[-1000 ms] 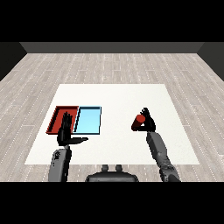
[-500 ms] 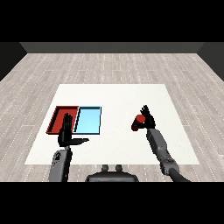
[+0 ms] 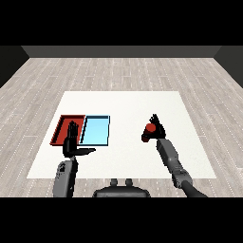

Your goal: Pick the red can and put it in the red box

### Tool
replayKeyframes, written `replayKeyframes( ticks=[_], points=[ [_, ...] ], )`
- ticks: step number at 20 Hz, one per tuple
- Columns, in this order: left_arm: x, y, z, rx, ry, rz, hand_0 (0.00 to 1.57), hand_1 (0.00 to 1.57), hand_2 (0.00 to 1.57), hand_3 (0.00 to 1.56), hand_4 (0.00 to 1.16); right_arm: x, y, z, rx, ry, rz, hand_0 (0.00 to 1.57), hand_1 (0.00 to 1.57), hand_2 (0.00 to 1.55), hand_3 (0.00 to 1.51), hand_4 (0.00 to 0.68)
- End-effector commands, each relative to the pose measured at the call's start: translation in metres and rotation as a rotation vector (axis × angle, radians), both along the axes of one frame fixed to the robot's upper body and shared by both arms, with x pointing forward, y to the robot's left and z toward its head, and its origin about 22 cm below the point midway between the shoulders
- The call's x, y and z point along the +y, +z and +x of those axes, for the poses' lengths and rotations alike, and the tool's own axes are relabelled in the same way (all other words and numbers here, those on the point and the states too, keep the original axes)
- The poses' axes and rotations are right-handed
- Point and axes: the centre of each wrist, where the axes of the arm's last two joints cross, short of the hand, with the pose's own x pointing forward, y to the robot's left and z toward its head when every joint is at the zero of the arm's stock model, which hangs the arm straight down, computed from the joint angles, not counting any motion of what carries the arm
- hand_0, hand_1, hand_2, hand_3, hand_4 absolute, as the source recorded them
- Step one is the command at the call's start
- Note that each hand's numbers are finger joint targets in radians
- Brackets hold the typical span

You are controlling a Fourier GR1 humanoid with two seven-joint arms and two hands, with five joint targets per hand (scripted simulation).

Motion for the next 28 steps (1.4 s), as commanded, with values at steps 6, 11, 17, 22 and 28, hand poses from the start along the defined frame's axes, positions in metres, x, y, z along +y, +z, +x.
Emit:
replayKeyframes(
  ticks=[6, 11, 17, 22, 28],
  points=[
    [0.006, 0.004, 0.004, -0.008, -0.007, 0.009, 0.00, 0.00, 0.00, 0.00, 0.00, 0.013, 0.001, 0.005, 0.042, -0.067, -0.081, 1.47, 1.47, 1.47, 1.43, 0.579],
    [-0.001, 0.013, -0.013, -0.006, 0.012, 0.023, 0.00, 0.00, 0.00, 0.00, 0.00, -0.004, 0.006, 0.003, 0.023, -0.077, -0.123, 1.50, 1.50, 1.46, 1.44, 0.667],
    [0.017, -0.006, -0.015, 0.004, -0.007, 0.016, 0.00, 0.00, 0.00, 0.00, 0.00, -0.011, 0.004, -0.012, -0.029, -0.062, -0.193, 1.46, 1.46, 1.45, 1.42, 0.643],
    [-0.009, 0.002, -0.013, -0.004, -0.035, 0.010, 0.00, 0.00, 0.00, 0.00, 0.00, 0.017, 0.024, -0.006, -0.092, -0.078, -0.171, 1.46, 1.46, 1.45, 1.41, 0.661],
    [-0.012, -0.001, 0.007, 0.042, -0.060, 0.066, 0.00, 0.00, 0.00, 0.00, 0.00, -0.005, 0.051, 0.005, -0.173, -0.071, -0.156, 1.43, 1.43, 1.44, 1.41, 0.649]
  ],
)
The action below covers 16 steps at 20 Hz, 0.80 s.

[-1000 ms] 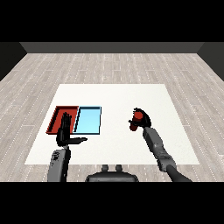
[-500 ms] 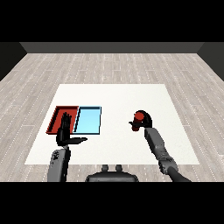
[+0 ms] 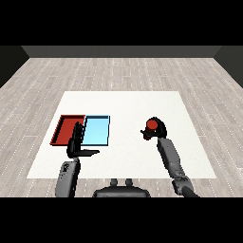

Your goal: Pick the red can and put it in the red box

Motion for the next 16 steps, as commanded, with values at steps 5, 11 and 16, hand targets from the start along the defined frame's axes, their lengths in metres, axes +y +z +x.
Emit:
replayKeyframes(
  ticks=[5, 11, 16],
  points=[
    [-0.037, 0.012, 0.023, 0.019, -0.136, 0.000, 0.00, 0.00, 0.00, 0.00, 0.00, 0.018, 0.026, -0.014, -0.065, -0.010, 0.020, 1.44, 1.44, 1.45, 1.42, 0.651],
    [-0.075, 0.015, 0.020, 0.082, -0.192, -0.015, 0.00, 0.00, 0.00, 0.00, 0.00, 0.036, 0.046, -0.013, -0.110, 0.026, 0.047, 1.44, 1.44, 1.45, 1.43, 0.658],
    [-0.091, 0.019, 0.034, 0.083, -0.233, -0.026, 0.00, 0.00, 0.00, 0.00, 0.00, 0.101, 0.061, -0.023, -0.120, 0.037, 0.054, 1.44, 1.44, 1.45, 1.43, 0.658]
  ],
)
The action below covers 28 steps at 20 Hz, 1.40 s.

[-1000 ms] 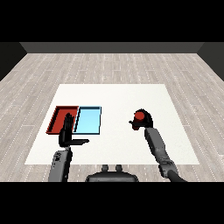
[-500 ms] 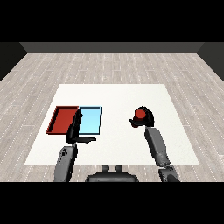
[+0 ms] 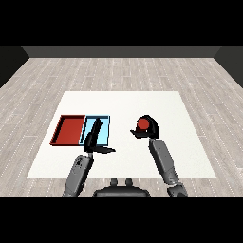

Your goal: Pick the red can and put it in the red box

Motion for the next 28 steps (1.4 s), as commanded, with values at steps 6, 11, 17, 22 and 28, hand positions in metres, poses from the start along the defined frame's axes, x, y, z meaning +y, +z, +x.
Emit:
replayKeyframes(
  ticks=[6, 11, 17, 22, 28],
  points=[
    [-0.045, 0.022, -0.011, 0.022, -0.080, -0.026, 0.00, 0.00, 0.00, 0.00, 0.00, 0.065, 0.004, -0.020, -0.050, 0.041, 0.008, 1.41, 1.41, 1.42, 1.41, 0.640],
    [-0.070, 0.002, 0.000, 0.037, -0.106, -0.004, 0.00, 0.00, 0.00, 0.00, 0.00, 0.066, 0.015, -0.033, -0.041, 0.066, -0.007, 1.38, 1.38, 1.40, 1.40, 0.626],
    [-0.073, 0.008, 0.006, 0.020, -0.083, 0.028, 0.00, 0.00, 0.00, 0.00, 0.00, 0.090, 0.018, -0.012, -0.067, 0.113, 0.007, 1.40, 1.40, 1.42, 1.40, 0.618],
    [-0.076, -0.015, 0.014, 0.070, -0.093, 0.069, 0.00, 0.00, 0.00, 0.00, 0.00, 0.086, 0.022, -0.032, -0.070, 0.128, 0.019, 1.42, 1.42, 1.43, 1.40, 0.629],
    [-0.088, 0.004, 0.023, 0.072, -0.111, 0.053, 0.00, 0.00, 0.00, 0.00, 0.00, 0.110, 0.040, -0.043, -0.073, 0.153, 0.010, 1.45, 1.45, 1.43, 1.39, 0.615]
  ],
)
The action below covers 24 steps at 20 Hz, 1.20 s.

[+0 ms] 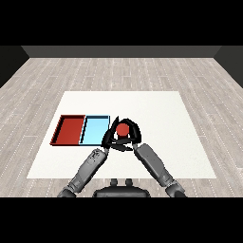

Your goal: Pick the red can and put it in the red box

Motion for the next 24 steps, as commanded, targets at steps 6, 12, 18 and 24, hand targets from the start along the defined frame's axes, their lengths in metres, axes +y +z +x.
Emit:
replayKeyframes(
  ticks=[6, 12, 18, 24],
  points=[
    [-0.012, -0.001, 0.017, -0.010, -0.002, 0.065, 0.00, 0.00, 0.00, 0.00, 0.00, 0.013, 0.002, -0.009, -0.004, 0.049, 0.044, 1.44, 1.44, 1.43, 1.38, 0.595],
    [-0.022, -0.006, -0.001, -0.007, -0.004, 0.018, 0.00, 0.00, 0.00, 0.00, 0.00, 0.025, 0.013, 0.000, -0.040, 0.035, 0.032, 1.46, 1.46, 1.45, 1.40, 0.523],
    [-0.008, 0.007, -0.005, 0.000, 0.086, 0.050, 1.30, 1.30, 1.32, 1.25, 0.86, 0.028, 0.021, -0.013, -0.022, 0.054, 0.074, 1.51, 1.51, 1.46, 1.40, 0.528],
    [-0.027, 0.003, 0.002, 0.041, 0.100, 0.093, 1.57, 1.57, 1.54, 1.45, 1.00, 0.027, -0.001, -0.019, -0.042, 0.056, 0.060, 1.47, 1.47, 1.44, 1.39, 0.561]
  ],
)
